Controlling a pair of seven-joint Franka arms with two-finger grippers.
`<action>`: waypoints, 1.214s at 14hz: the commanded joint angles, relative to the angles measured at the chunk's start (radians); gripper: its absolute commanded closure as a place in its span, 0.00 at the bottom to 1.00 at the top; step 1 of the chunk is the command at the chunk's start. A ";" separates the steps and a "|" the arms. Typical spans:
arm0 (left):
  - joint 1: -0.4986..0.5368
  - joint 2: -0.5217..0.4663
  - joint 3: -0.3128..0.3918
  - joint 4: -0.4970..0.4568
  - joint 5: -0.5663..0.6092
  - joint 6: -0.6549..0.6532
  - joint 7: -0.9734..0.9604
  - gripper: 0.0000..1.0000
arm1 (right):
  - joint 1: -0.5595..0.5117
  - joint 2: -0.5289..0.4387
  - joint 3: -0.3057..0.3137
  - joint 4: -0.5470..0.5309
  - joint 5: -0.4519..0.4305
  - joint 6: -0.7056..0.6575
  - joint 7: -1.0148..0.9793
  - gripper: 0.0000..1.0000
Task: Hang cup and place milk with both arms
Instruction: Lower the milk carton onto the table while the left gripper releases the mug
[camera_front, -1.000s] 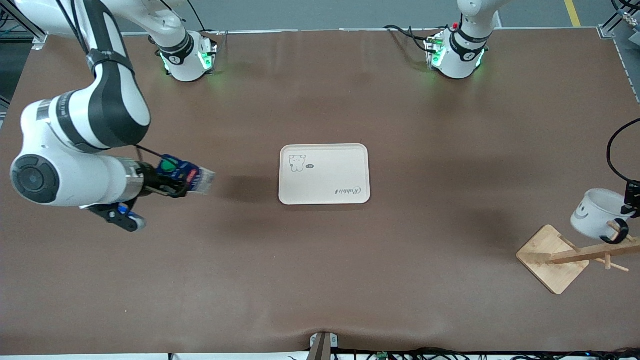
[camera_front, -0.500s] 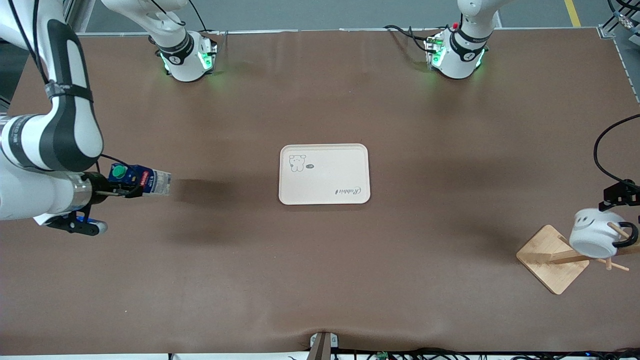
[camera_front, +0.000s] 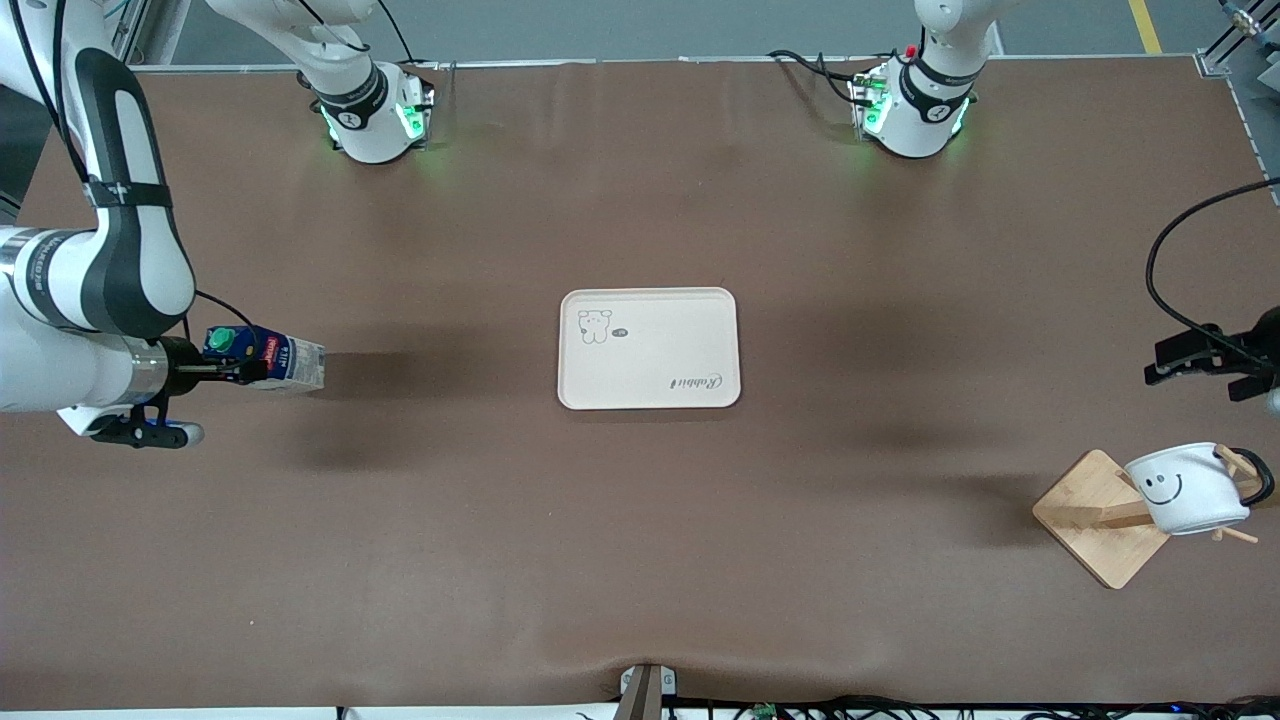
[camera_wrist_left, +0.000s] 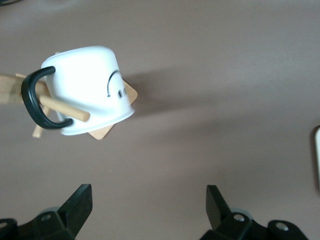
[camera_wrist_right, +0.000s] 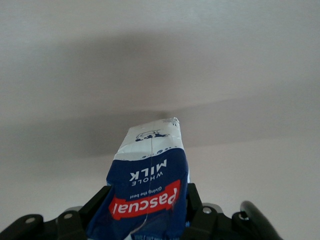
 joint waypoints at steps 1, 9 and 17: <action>0.007 -0.062 -0.044 -0.033 0.001 -0.040 -0.119 0.00 | -0.043 -0.111 0.016 -0.178 -0.023 0.116 -0.005 1.00; 0.004 -0.080 -0.130 -0.022 0.004 -0.081 -0.456 0.00 | -0.084 -0.160 0.014 -0.354 -0.022 0.278 0.070 1.00; -0.003 -0.054 -0.133 0.051 0.094 -0.173 -0.421 0.00 | -0.089 -0.152 0.016 -0.381 -0.022 0.257 0.059 0.00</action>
